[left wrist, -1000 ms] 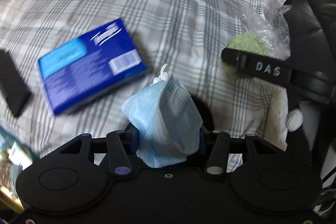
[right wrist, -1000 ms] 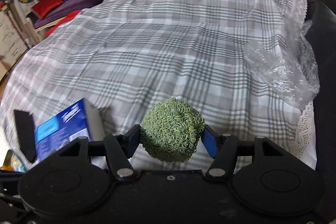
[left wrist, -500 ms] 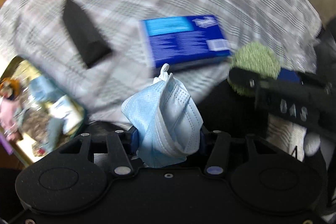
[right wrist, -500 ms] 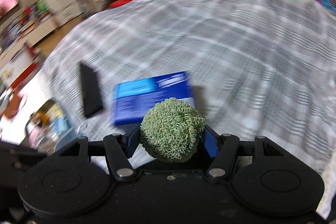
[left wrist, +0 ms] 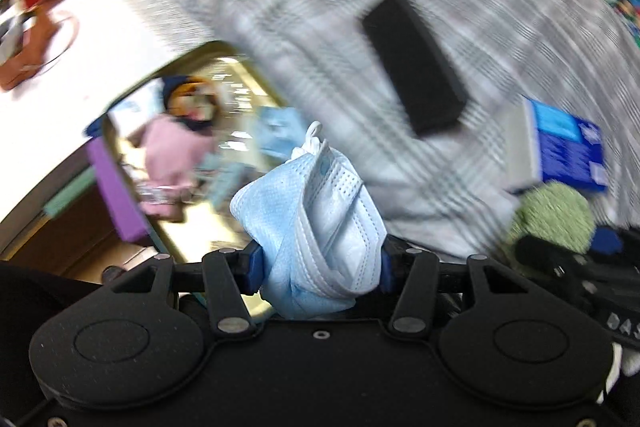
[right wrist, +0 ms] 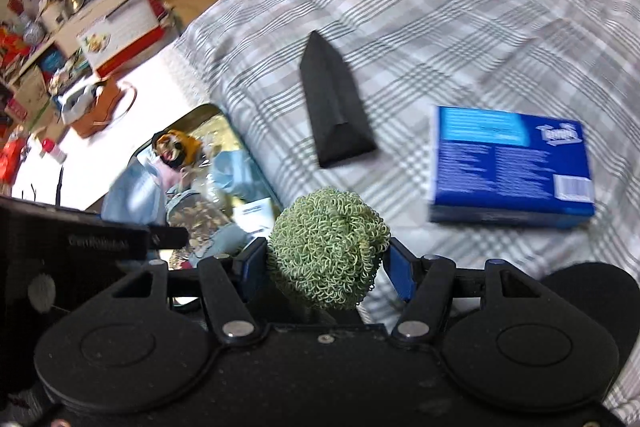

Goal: Organize soft objects
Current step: 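Carry the blue mask and green ball toward the gold tray with both tools, then lower the blue mask into the tray and open the left tool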

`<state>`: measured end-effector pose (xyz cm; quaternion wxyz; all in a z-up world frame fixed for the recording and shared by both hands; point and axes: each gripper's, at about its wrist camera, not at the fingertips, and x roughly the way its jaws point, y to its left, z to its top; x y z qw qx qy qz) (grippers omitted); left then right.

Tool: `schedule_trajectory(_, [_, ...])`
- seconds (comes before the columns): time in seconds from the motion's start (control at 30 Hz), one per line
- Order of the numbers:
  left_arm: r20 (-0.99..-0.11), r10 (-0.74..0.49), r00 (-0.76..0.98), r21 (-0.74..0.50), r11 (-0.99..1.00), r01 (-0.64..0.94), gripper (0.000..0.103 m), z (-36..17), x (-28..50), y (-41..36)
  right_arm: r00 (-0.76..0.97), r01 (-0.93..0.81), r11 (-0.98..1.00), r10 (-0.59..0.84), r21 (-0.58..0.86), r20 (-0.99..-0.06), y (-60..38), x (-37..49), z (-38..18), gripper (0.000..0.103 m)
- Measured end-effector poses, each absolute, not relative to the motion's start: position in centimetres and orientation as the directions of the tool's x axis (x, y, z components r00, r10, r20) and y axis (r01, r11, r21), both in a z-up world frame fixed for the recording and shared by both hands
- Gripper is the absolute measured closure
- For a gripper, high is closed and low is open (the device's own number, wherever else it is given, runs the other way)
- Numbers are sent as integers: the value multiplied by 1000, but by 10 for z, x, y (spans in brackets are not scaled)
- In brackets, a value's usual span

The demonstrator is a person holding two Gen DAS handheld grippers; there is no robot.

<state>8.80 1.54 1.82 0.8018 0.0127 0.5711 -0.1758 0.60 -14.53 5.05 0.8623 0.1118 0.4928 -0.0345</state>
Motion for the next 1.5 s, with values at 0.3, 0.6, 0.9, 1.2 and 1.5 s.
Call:
schedule_trajectory(0.3, [-951, -238, 199, -204, 963, 176, 53, -28, 122, 57, 436, 99, 984, 88, 145, -896, -105, 52, 28, 41])
schedule_trajectory(0.6, [-968, -214, 134, -199, 973, 118, 44, -62, 147, 63, 364, 91, 984, 108, 151, -925, -94, 79, 1, 41])
schedule_trajectory(0.9, [-969, -211, 131, -204, 977, 63, 26, -71, 161, 65, 334, 103, 979, 132, 176, -933, -97, 95, -13, 41])
schedule_trajectory(1.2, [-972, -210, 109, -213, 977, -13, 26, -81, 166, 76, 323, 112, 971, 164, 209, -932, -98, 96, -23, 41])
schedule_trajectory(1.5, [-964, -72, 255, -67, 997, 27, 26, -51, 155, 68, 377, 111, 972, 152, 208, -914, -102, 111, -5, 41])
